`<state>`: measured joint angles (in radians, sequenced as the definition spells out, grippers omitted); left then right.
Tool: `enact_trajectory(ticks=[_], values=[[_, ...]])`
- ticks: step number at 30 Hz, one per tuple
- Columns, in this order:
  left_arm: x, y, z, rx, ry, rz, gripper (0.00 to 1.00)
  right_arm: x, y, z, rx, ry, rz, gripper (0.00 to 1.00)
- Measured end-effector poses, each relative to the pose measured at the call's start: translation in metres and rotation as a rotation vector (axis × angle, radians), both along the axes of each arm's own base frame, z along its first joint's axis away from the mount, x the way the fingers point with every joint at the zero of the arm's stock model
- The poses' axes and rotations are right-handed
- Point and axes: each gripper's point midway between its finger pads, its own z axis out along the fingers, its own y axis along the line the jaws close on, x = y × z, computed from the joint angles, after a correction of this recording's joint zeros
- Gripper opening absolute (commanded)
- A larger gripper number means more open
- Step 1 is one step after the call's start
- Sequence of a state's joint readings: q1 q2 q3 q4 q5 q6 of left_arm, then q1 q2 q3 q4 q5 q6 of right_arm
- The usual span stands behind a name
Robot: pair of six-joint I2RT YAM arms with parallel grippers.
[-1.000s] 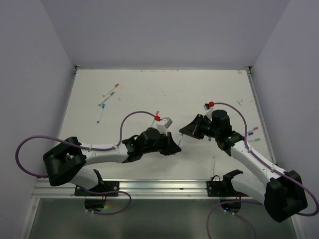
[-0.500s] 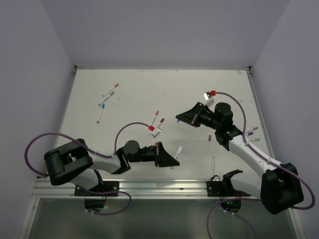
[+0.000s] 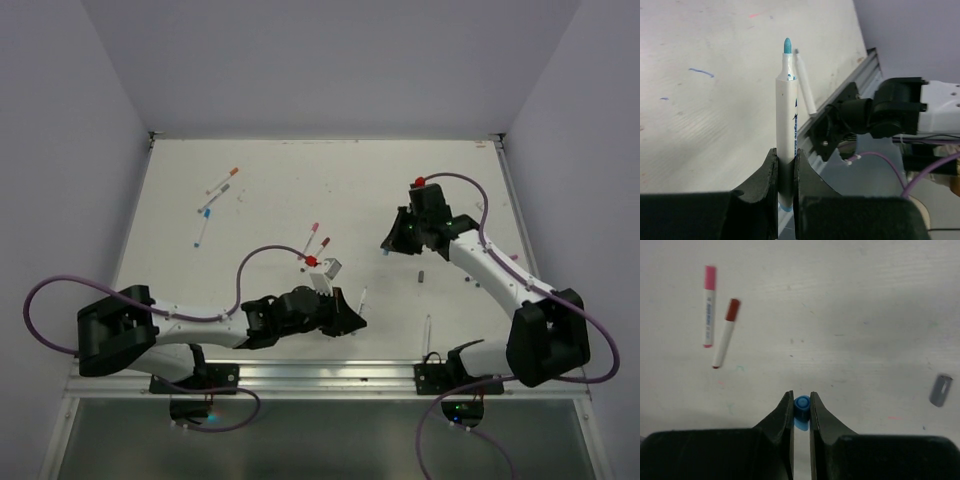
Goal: Open the pen caps
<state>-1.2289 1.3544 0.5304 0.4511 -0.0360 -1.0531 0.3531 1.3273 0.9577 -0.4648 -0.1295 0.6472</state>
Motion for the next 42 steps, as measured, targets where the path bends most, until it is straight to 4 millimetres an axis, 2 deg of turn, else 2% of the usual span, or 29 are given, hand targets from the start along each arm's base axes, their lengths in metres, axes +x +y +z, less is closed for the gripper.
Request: enact_trajectory(ticks=[2,4,9,19,29,42], values=[[0.001,0.005,-0.010,0.054,-0.002,0.036,0.00,-0.009,-0.013,-0.024,-0.089,0.078,-0.012,0.00],[0.004,0.011,-0.020,0.101,-0.010,0.070,0.00,-0.015,-0.024,-0.039,-0.154,0.132,-0.017,0.00],[0.003,0.014,-0.029,0.153,-0.023,0.105,0.00,-0.027,-0.043,-0.063,-0.268,0.205,-0.027,0.00],[-0.006,0.011,-0.043,0.193,-0.016,0.104,0.00,-0.032,-0.053,-0.086,-0.355,0.265,-0.021,0.00],[-0.006,0.012,-0.043,0.198,-0.018,0.116,0.00,-0.033,-0.061,-0.106,-0.428,0.307,-0.027,0.02],[-0.008,0.013,-0.043,0.203,-0.020,0.113,0.00,-0.034,-0.079,-0.117,-0.529,0.321,-0.046,0.07]])
